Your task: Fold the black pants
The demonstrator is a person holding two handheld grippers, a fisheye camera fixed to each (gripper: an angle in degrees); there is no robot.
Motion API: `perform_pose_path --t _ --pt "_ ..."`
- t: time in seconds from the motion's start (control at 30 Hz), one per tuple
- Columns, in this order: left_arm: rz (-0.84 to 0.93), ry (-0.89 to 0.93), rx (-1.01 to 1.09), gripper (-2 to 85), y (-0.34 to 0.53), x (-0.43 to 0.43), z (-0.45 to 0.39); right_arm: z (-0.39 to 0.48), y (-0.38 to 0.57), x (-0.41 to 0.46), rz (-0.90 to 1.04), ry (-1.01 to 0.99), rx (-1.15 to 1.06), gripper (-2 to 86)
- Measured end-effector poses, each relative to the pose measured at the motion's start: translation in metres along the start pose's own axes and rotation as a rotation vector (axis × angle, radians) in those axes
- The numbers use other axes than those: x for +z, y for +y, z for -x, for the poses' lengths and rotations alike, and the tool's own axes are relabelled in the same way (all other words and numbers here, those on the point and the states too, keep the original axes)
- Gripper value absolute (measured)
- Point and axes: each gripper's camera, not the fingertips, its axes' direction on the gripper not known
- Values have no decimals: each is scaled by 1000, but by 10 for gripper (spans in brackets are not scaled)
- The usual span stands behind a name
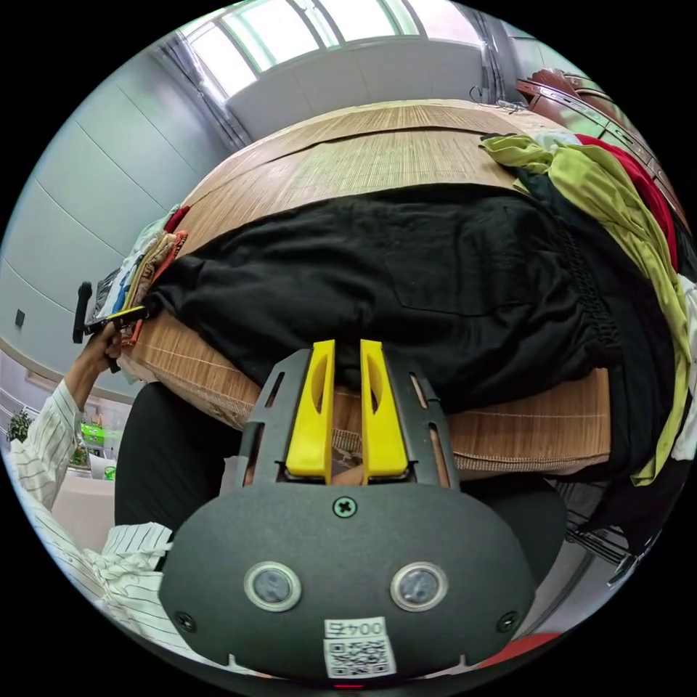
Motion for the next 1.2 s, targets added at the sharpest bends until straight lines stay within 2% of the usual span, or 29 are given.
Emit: perform_pose_path --t 0.07,0.13,0.27,0.37,0.5,0.63,0.8,1.0,1.2 --pt "14 56 26 1 -3 -12 8 -3 2 -10 -2 -16 5 66" --pt "-16 95 78 1 -1 -31 -1 -21 10 -40 -86 -34 35 65" --pt "-134 255 277 2 10 -59 -66 -74 15 -83 -194 -26 67 66" --pt "-174 241 396 3 9 -54 -132 -107 -10 -99 -232 39 2 68" --pt "-184 194 420 6 -24 -30 -196 -118 -69 -89 -128 117 -170 67" --pt "-202 199 427 18 -65 -18 -208 -120 -110 -76 -95 131 -259 67" --pt "-166 77 606 70 -123 3 -211 -126 -138 -56 -51 95 -342 81" --pt "-104 18 776 61 -172 27 -231 -143 -176 -26 16 117 -402 109" --pt "-10 160 797 47 -196 50 -219 -170 -207 -3 72 111 -429 119"
